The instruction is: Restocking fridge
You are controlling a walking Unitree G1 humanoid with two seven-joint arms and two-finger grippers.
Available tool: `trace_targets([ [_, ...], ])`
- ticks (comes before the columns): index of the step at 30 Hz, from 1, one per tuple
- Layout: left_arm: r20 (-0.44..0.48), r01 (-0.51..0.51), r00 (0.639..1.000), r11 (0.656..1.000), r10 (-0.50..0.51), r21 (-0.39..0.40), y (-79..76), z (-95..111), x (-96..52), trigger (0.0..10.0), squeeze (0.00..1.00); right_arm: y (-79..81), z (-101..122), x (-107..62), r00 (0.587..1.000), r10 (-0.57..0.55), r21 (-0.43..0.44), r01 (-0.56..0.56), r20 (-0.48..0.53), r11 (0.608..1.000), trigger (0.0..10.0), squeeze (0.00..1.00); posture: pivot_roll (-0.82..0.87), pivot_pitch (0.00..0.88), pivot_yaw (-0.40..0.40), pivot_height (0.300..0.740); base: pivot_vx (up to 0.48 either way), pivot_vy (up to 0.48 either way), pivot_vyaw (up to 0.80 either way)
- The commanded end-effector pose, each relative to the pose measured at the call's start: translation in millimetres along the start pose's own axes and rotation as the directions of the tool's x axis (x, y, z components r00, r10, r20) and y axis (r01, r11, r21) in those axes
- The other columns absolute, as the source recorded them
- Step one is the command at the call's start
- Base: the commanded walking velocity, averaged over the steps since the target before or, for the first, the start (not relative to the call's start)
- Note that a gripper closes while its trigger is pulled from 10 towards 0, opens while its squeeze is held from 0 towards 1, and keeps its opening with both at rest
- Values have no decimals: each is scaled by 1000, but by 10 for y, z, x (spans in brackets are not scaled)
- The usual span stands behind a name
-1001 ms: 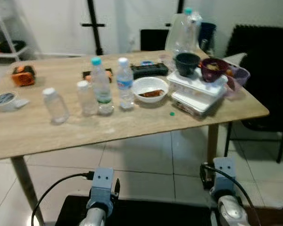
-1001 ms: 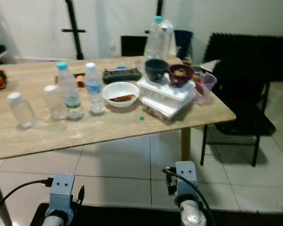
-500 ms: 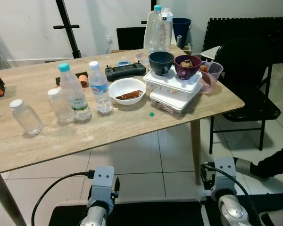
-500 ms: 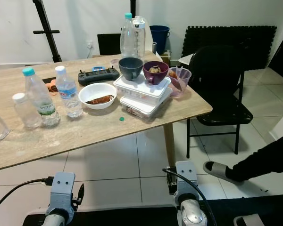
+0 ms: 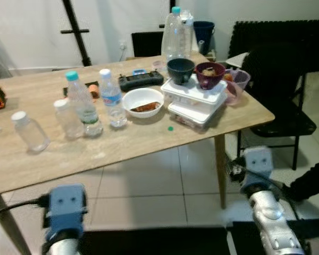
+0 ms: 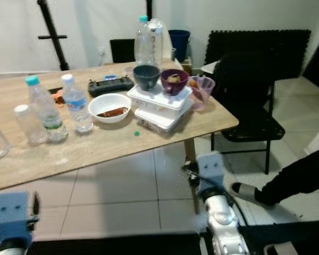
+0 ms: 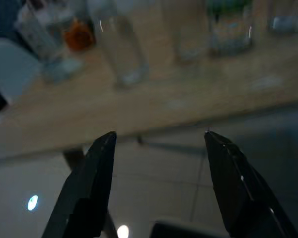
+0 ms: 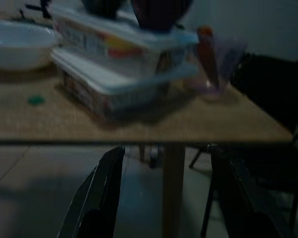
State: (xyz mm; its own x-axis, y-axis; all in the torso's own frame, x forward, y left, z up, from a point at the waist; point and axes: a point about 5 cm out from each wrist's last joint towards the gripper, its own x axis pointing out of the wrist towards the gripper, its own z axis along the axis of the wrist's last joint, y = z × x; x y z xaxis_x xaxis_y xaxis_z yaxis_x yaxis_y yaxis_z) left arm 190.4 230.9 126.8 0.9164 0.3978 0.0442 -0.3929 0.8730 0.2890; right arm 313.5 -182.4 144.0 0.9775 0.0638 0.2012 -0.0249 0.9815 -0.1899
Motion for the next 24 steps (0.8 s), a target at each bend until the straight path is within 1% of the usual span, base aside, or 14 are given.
trace_targets([
  [1, 52, 18, 998, 1000, -19, 9, 65, 158, 37, 10000, 0, -75, 127, 38, 999, -20, 11, 20, 37, 1000, 10000, 0, -22, 154, 4, 721, 0, 0, 0],
  [3, 102, 55, 993, 998, -55, 2, 53, 301, 88, 10000, 0, -121, 254, 71, 996, -42, 12, 41, 80, 999, 10000, 0, -18, 157, 4, 721, 0, 0, 0],
  [5, 187, 94, 978, 996, -90, -11, 41, 549, 205, 10000, 0, -196, 513, 121, 980, -103, 18, 101, 170, 995, 10000, 0, -19, 160, 3, 721, 0, 0, 0],
  [6, 243, 91, 967, 994, -75, -55, 63, 743, 341, 10000, 0, -207, 732, 177, 964, -122, 41, 116, 237, 992, 10000, 0, -24, 158, 4, 721, 0, 0, 0],
  [7, 277, 89, 959, 992, -62, -89, 84, 878, 425, 10000, 0, -208, 879, 207, 951, -132, 58, 120, 279, 991, 10000, 0, -24, 158, 4, 721, 0, 0, 0],
  [8, 309, 78, 950, 989, -37, -123, 114, 1000, 530, 10000, 0, -183, 1014, 234, 940, -131, 79, 111, 316, 991, 10000, 0, -27, 155, 5, 721, 0, 0, 0],
  [9, 328, 71, 945, 987, -20, -144, 137, 1079, 591, 10000, 0, -166, 1098, 247, 932, -130, 92, 104, 338, 990, 10000, 0, -27, 155, 5, 721, 0, 0, 0],
  [11, 329, 71, 944, 977, -1, -201, 147, 1199, 745, 10000, 0, -61, 1230, 267, 924, -111, 140, 63, 366, 988, 10000, 0, -32, 150, 8, 721, 0, 0, 0],
  [13, 322, 74, 947, 971, 4, -228, 150, 1249, 796, 10000, 0, -5, 1277, 269, 924, -97, 164, 37, 370, 986, 10000, 0, -32, 150, 8, 721, 0, 0, 0],
  [15, 333, 77, 943, 969, 6, -236, 138, 1273, 846, 10000, 0, 179, 1277, 248, 929, -51, 194, -23, 367, 981, 10000, 0, -43, 140, 14, 721, 0, 0, 0],
  [17, 315, 115, 948, 969, -42, -217, 56, 1248, 877, 10000, 0, 343, 1225, 210, 937, -14, 213, -65, 350, 975, 10000, 0, -44, 134, 16, 721, 0, 0, 0],
  [19, 250, 151, 963, 969, -100, -195, -14, 1183, 912, 10000, 0, 423, 1177, 180, 947, 7, 233, -86, 320, 969, 10000, 0, -44, 133, 19, 721, 0, 0, 0],
  [22, 215, 174, 968, 962, -128, -210, -24, 1160, 940, 10000, 0, 436, 1178, 173, 952, 15, 243, -93, 305, 966, 10000, 0, -47, 132, 19, 721, 0, 0, 0],
  [24, 193, 203, 969, 948, -157, -245, -10, 1150, 975, 10000, 0, 427, 1173, 171, 956, 12, 254, -89, 292, 963, 10000, 0, -47, 134, 20, 721, 0, 0, 0],
])
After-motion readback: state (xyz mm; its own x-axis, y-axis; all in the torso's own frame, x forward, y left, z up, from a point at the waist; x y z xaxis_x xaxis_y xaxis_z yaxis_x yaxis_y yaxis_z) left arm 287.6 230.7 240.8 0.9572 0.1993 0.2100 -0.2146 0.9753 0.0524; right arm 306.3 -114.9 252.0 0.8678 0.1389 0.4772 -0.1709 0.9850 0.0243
